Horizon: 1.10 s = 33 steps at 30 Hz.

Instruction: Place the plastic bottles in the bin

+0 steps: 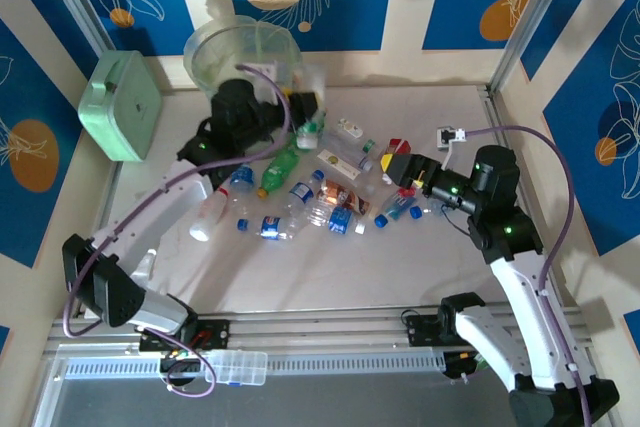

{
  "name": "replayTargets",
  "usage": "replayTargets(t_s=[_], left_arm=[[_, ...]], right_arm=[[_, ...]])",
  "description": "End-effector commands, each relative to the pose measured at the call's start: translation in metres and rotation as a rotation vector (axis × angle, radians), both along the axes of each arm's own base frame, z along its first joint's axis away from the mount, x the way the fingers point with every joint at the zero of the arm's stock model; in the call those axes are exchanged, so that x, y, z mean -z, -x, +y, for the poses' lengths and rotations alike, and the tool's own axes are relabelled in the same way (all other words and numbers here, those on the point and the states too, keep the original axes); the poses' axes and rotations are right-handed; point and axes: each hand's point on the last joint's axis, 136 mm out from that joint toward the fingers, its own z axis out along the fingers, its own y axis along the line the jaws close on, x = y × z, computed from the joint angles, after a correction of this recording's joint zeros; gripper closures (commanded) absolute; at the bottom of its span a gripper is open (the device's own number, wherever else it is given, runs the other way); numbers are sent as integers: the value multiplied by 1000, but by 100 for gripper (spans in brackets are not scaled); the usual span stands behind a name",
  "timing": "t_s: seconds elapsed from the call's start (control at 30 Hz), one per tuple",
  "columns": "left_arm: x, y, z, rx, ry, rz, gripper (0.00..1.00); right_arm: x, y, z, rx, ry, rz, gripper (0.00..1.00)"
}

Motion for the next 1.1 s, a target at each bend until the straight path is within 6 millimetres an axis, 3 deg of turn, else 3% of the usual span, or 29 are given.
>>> replayTargets(t_s=[0.0,0.13,0.27,0.47,0.73,0.93,1.07], left_arm=[[-19,-39,43,-188,-14,2,100],[-45,-78,64,-252,-36,-28,100],[-53,-114,89,-391,-130,-53,100],[-44,-148,116,-527,-206,-108,100],[20,-195,132,-497,-228,24,100],[75,-205,126,-448,-254,160,100],[105,-209,121,-421,-276,221,100]], right_arm=[[4,-1,-4,18,8,22,2],[10,-4,2,-3,-35,53,2],[18,-7,5,-12,-53,81,3],[44,-6,8,-11,-56,145,3],[75,-5,9,6,-42,222,3],[103,-7,6,43,11,302,4],[110,-10,6,51,21,324,4]])
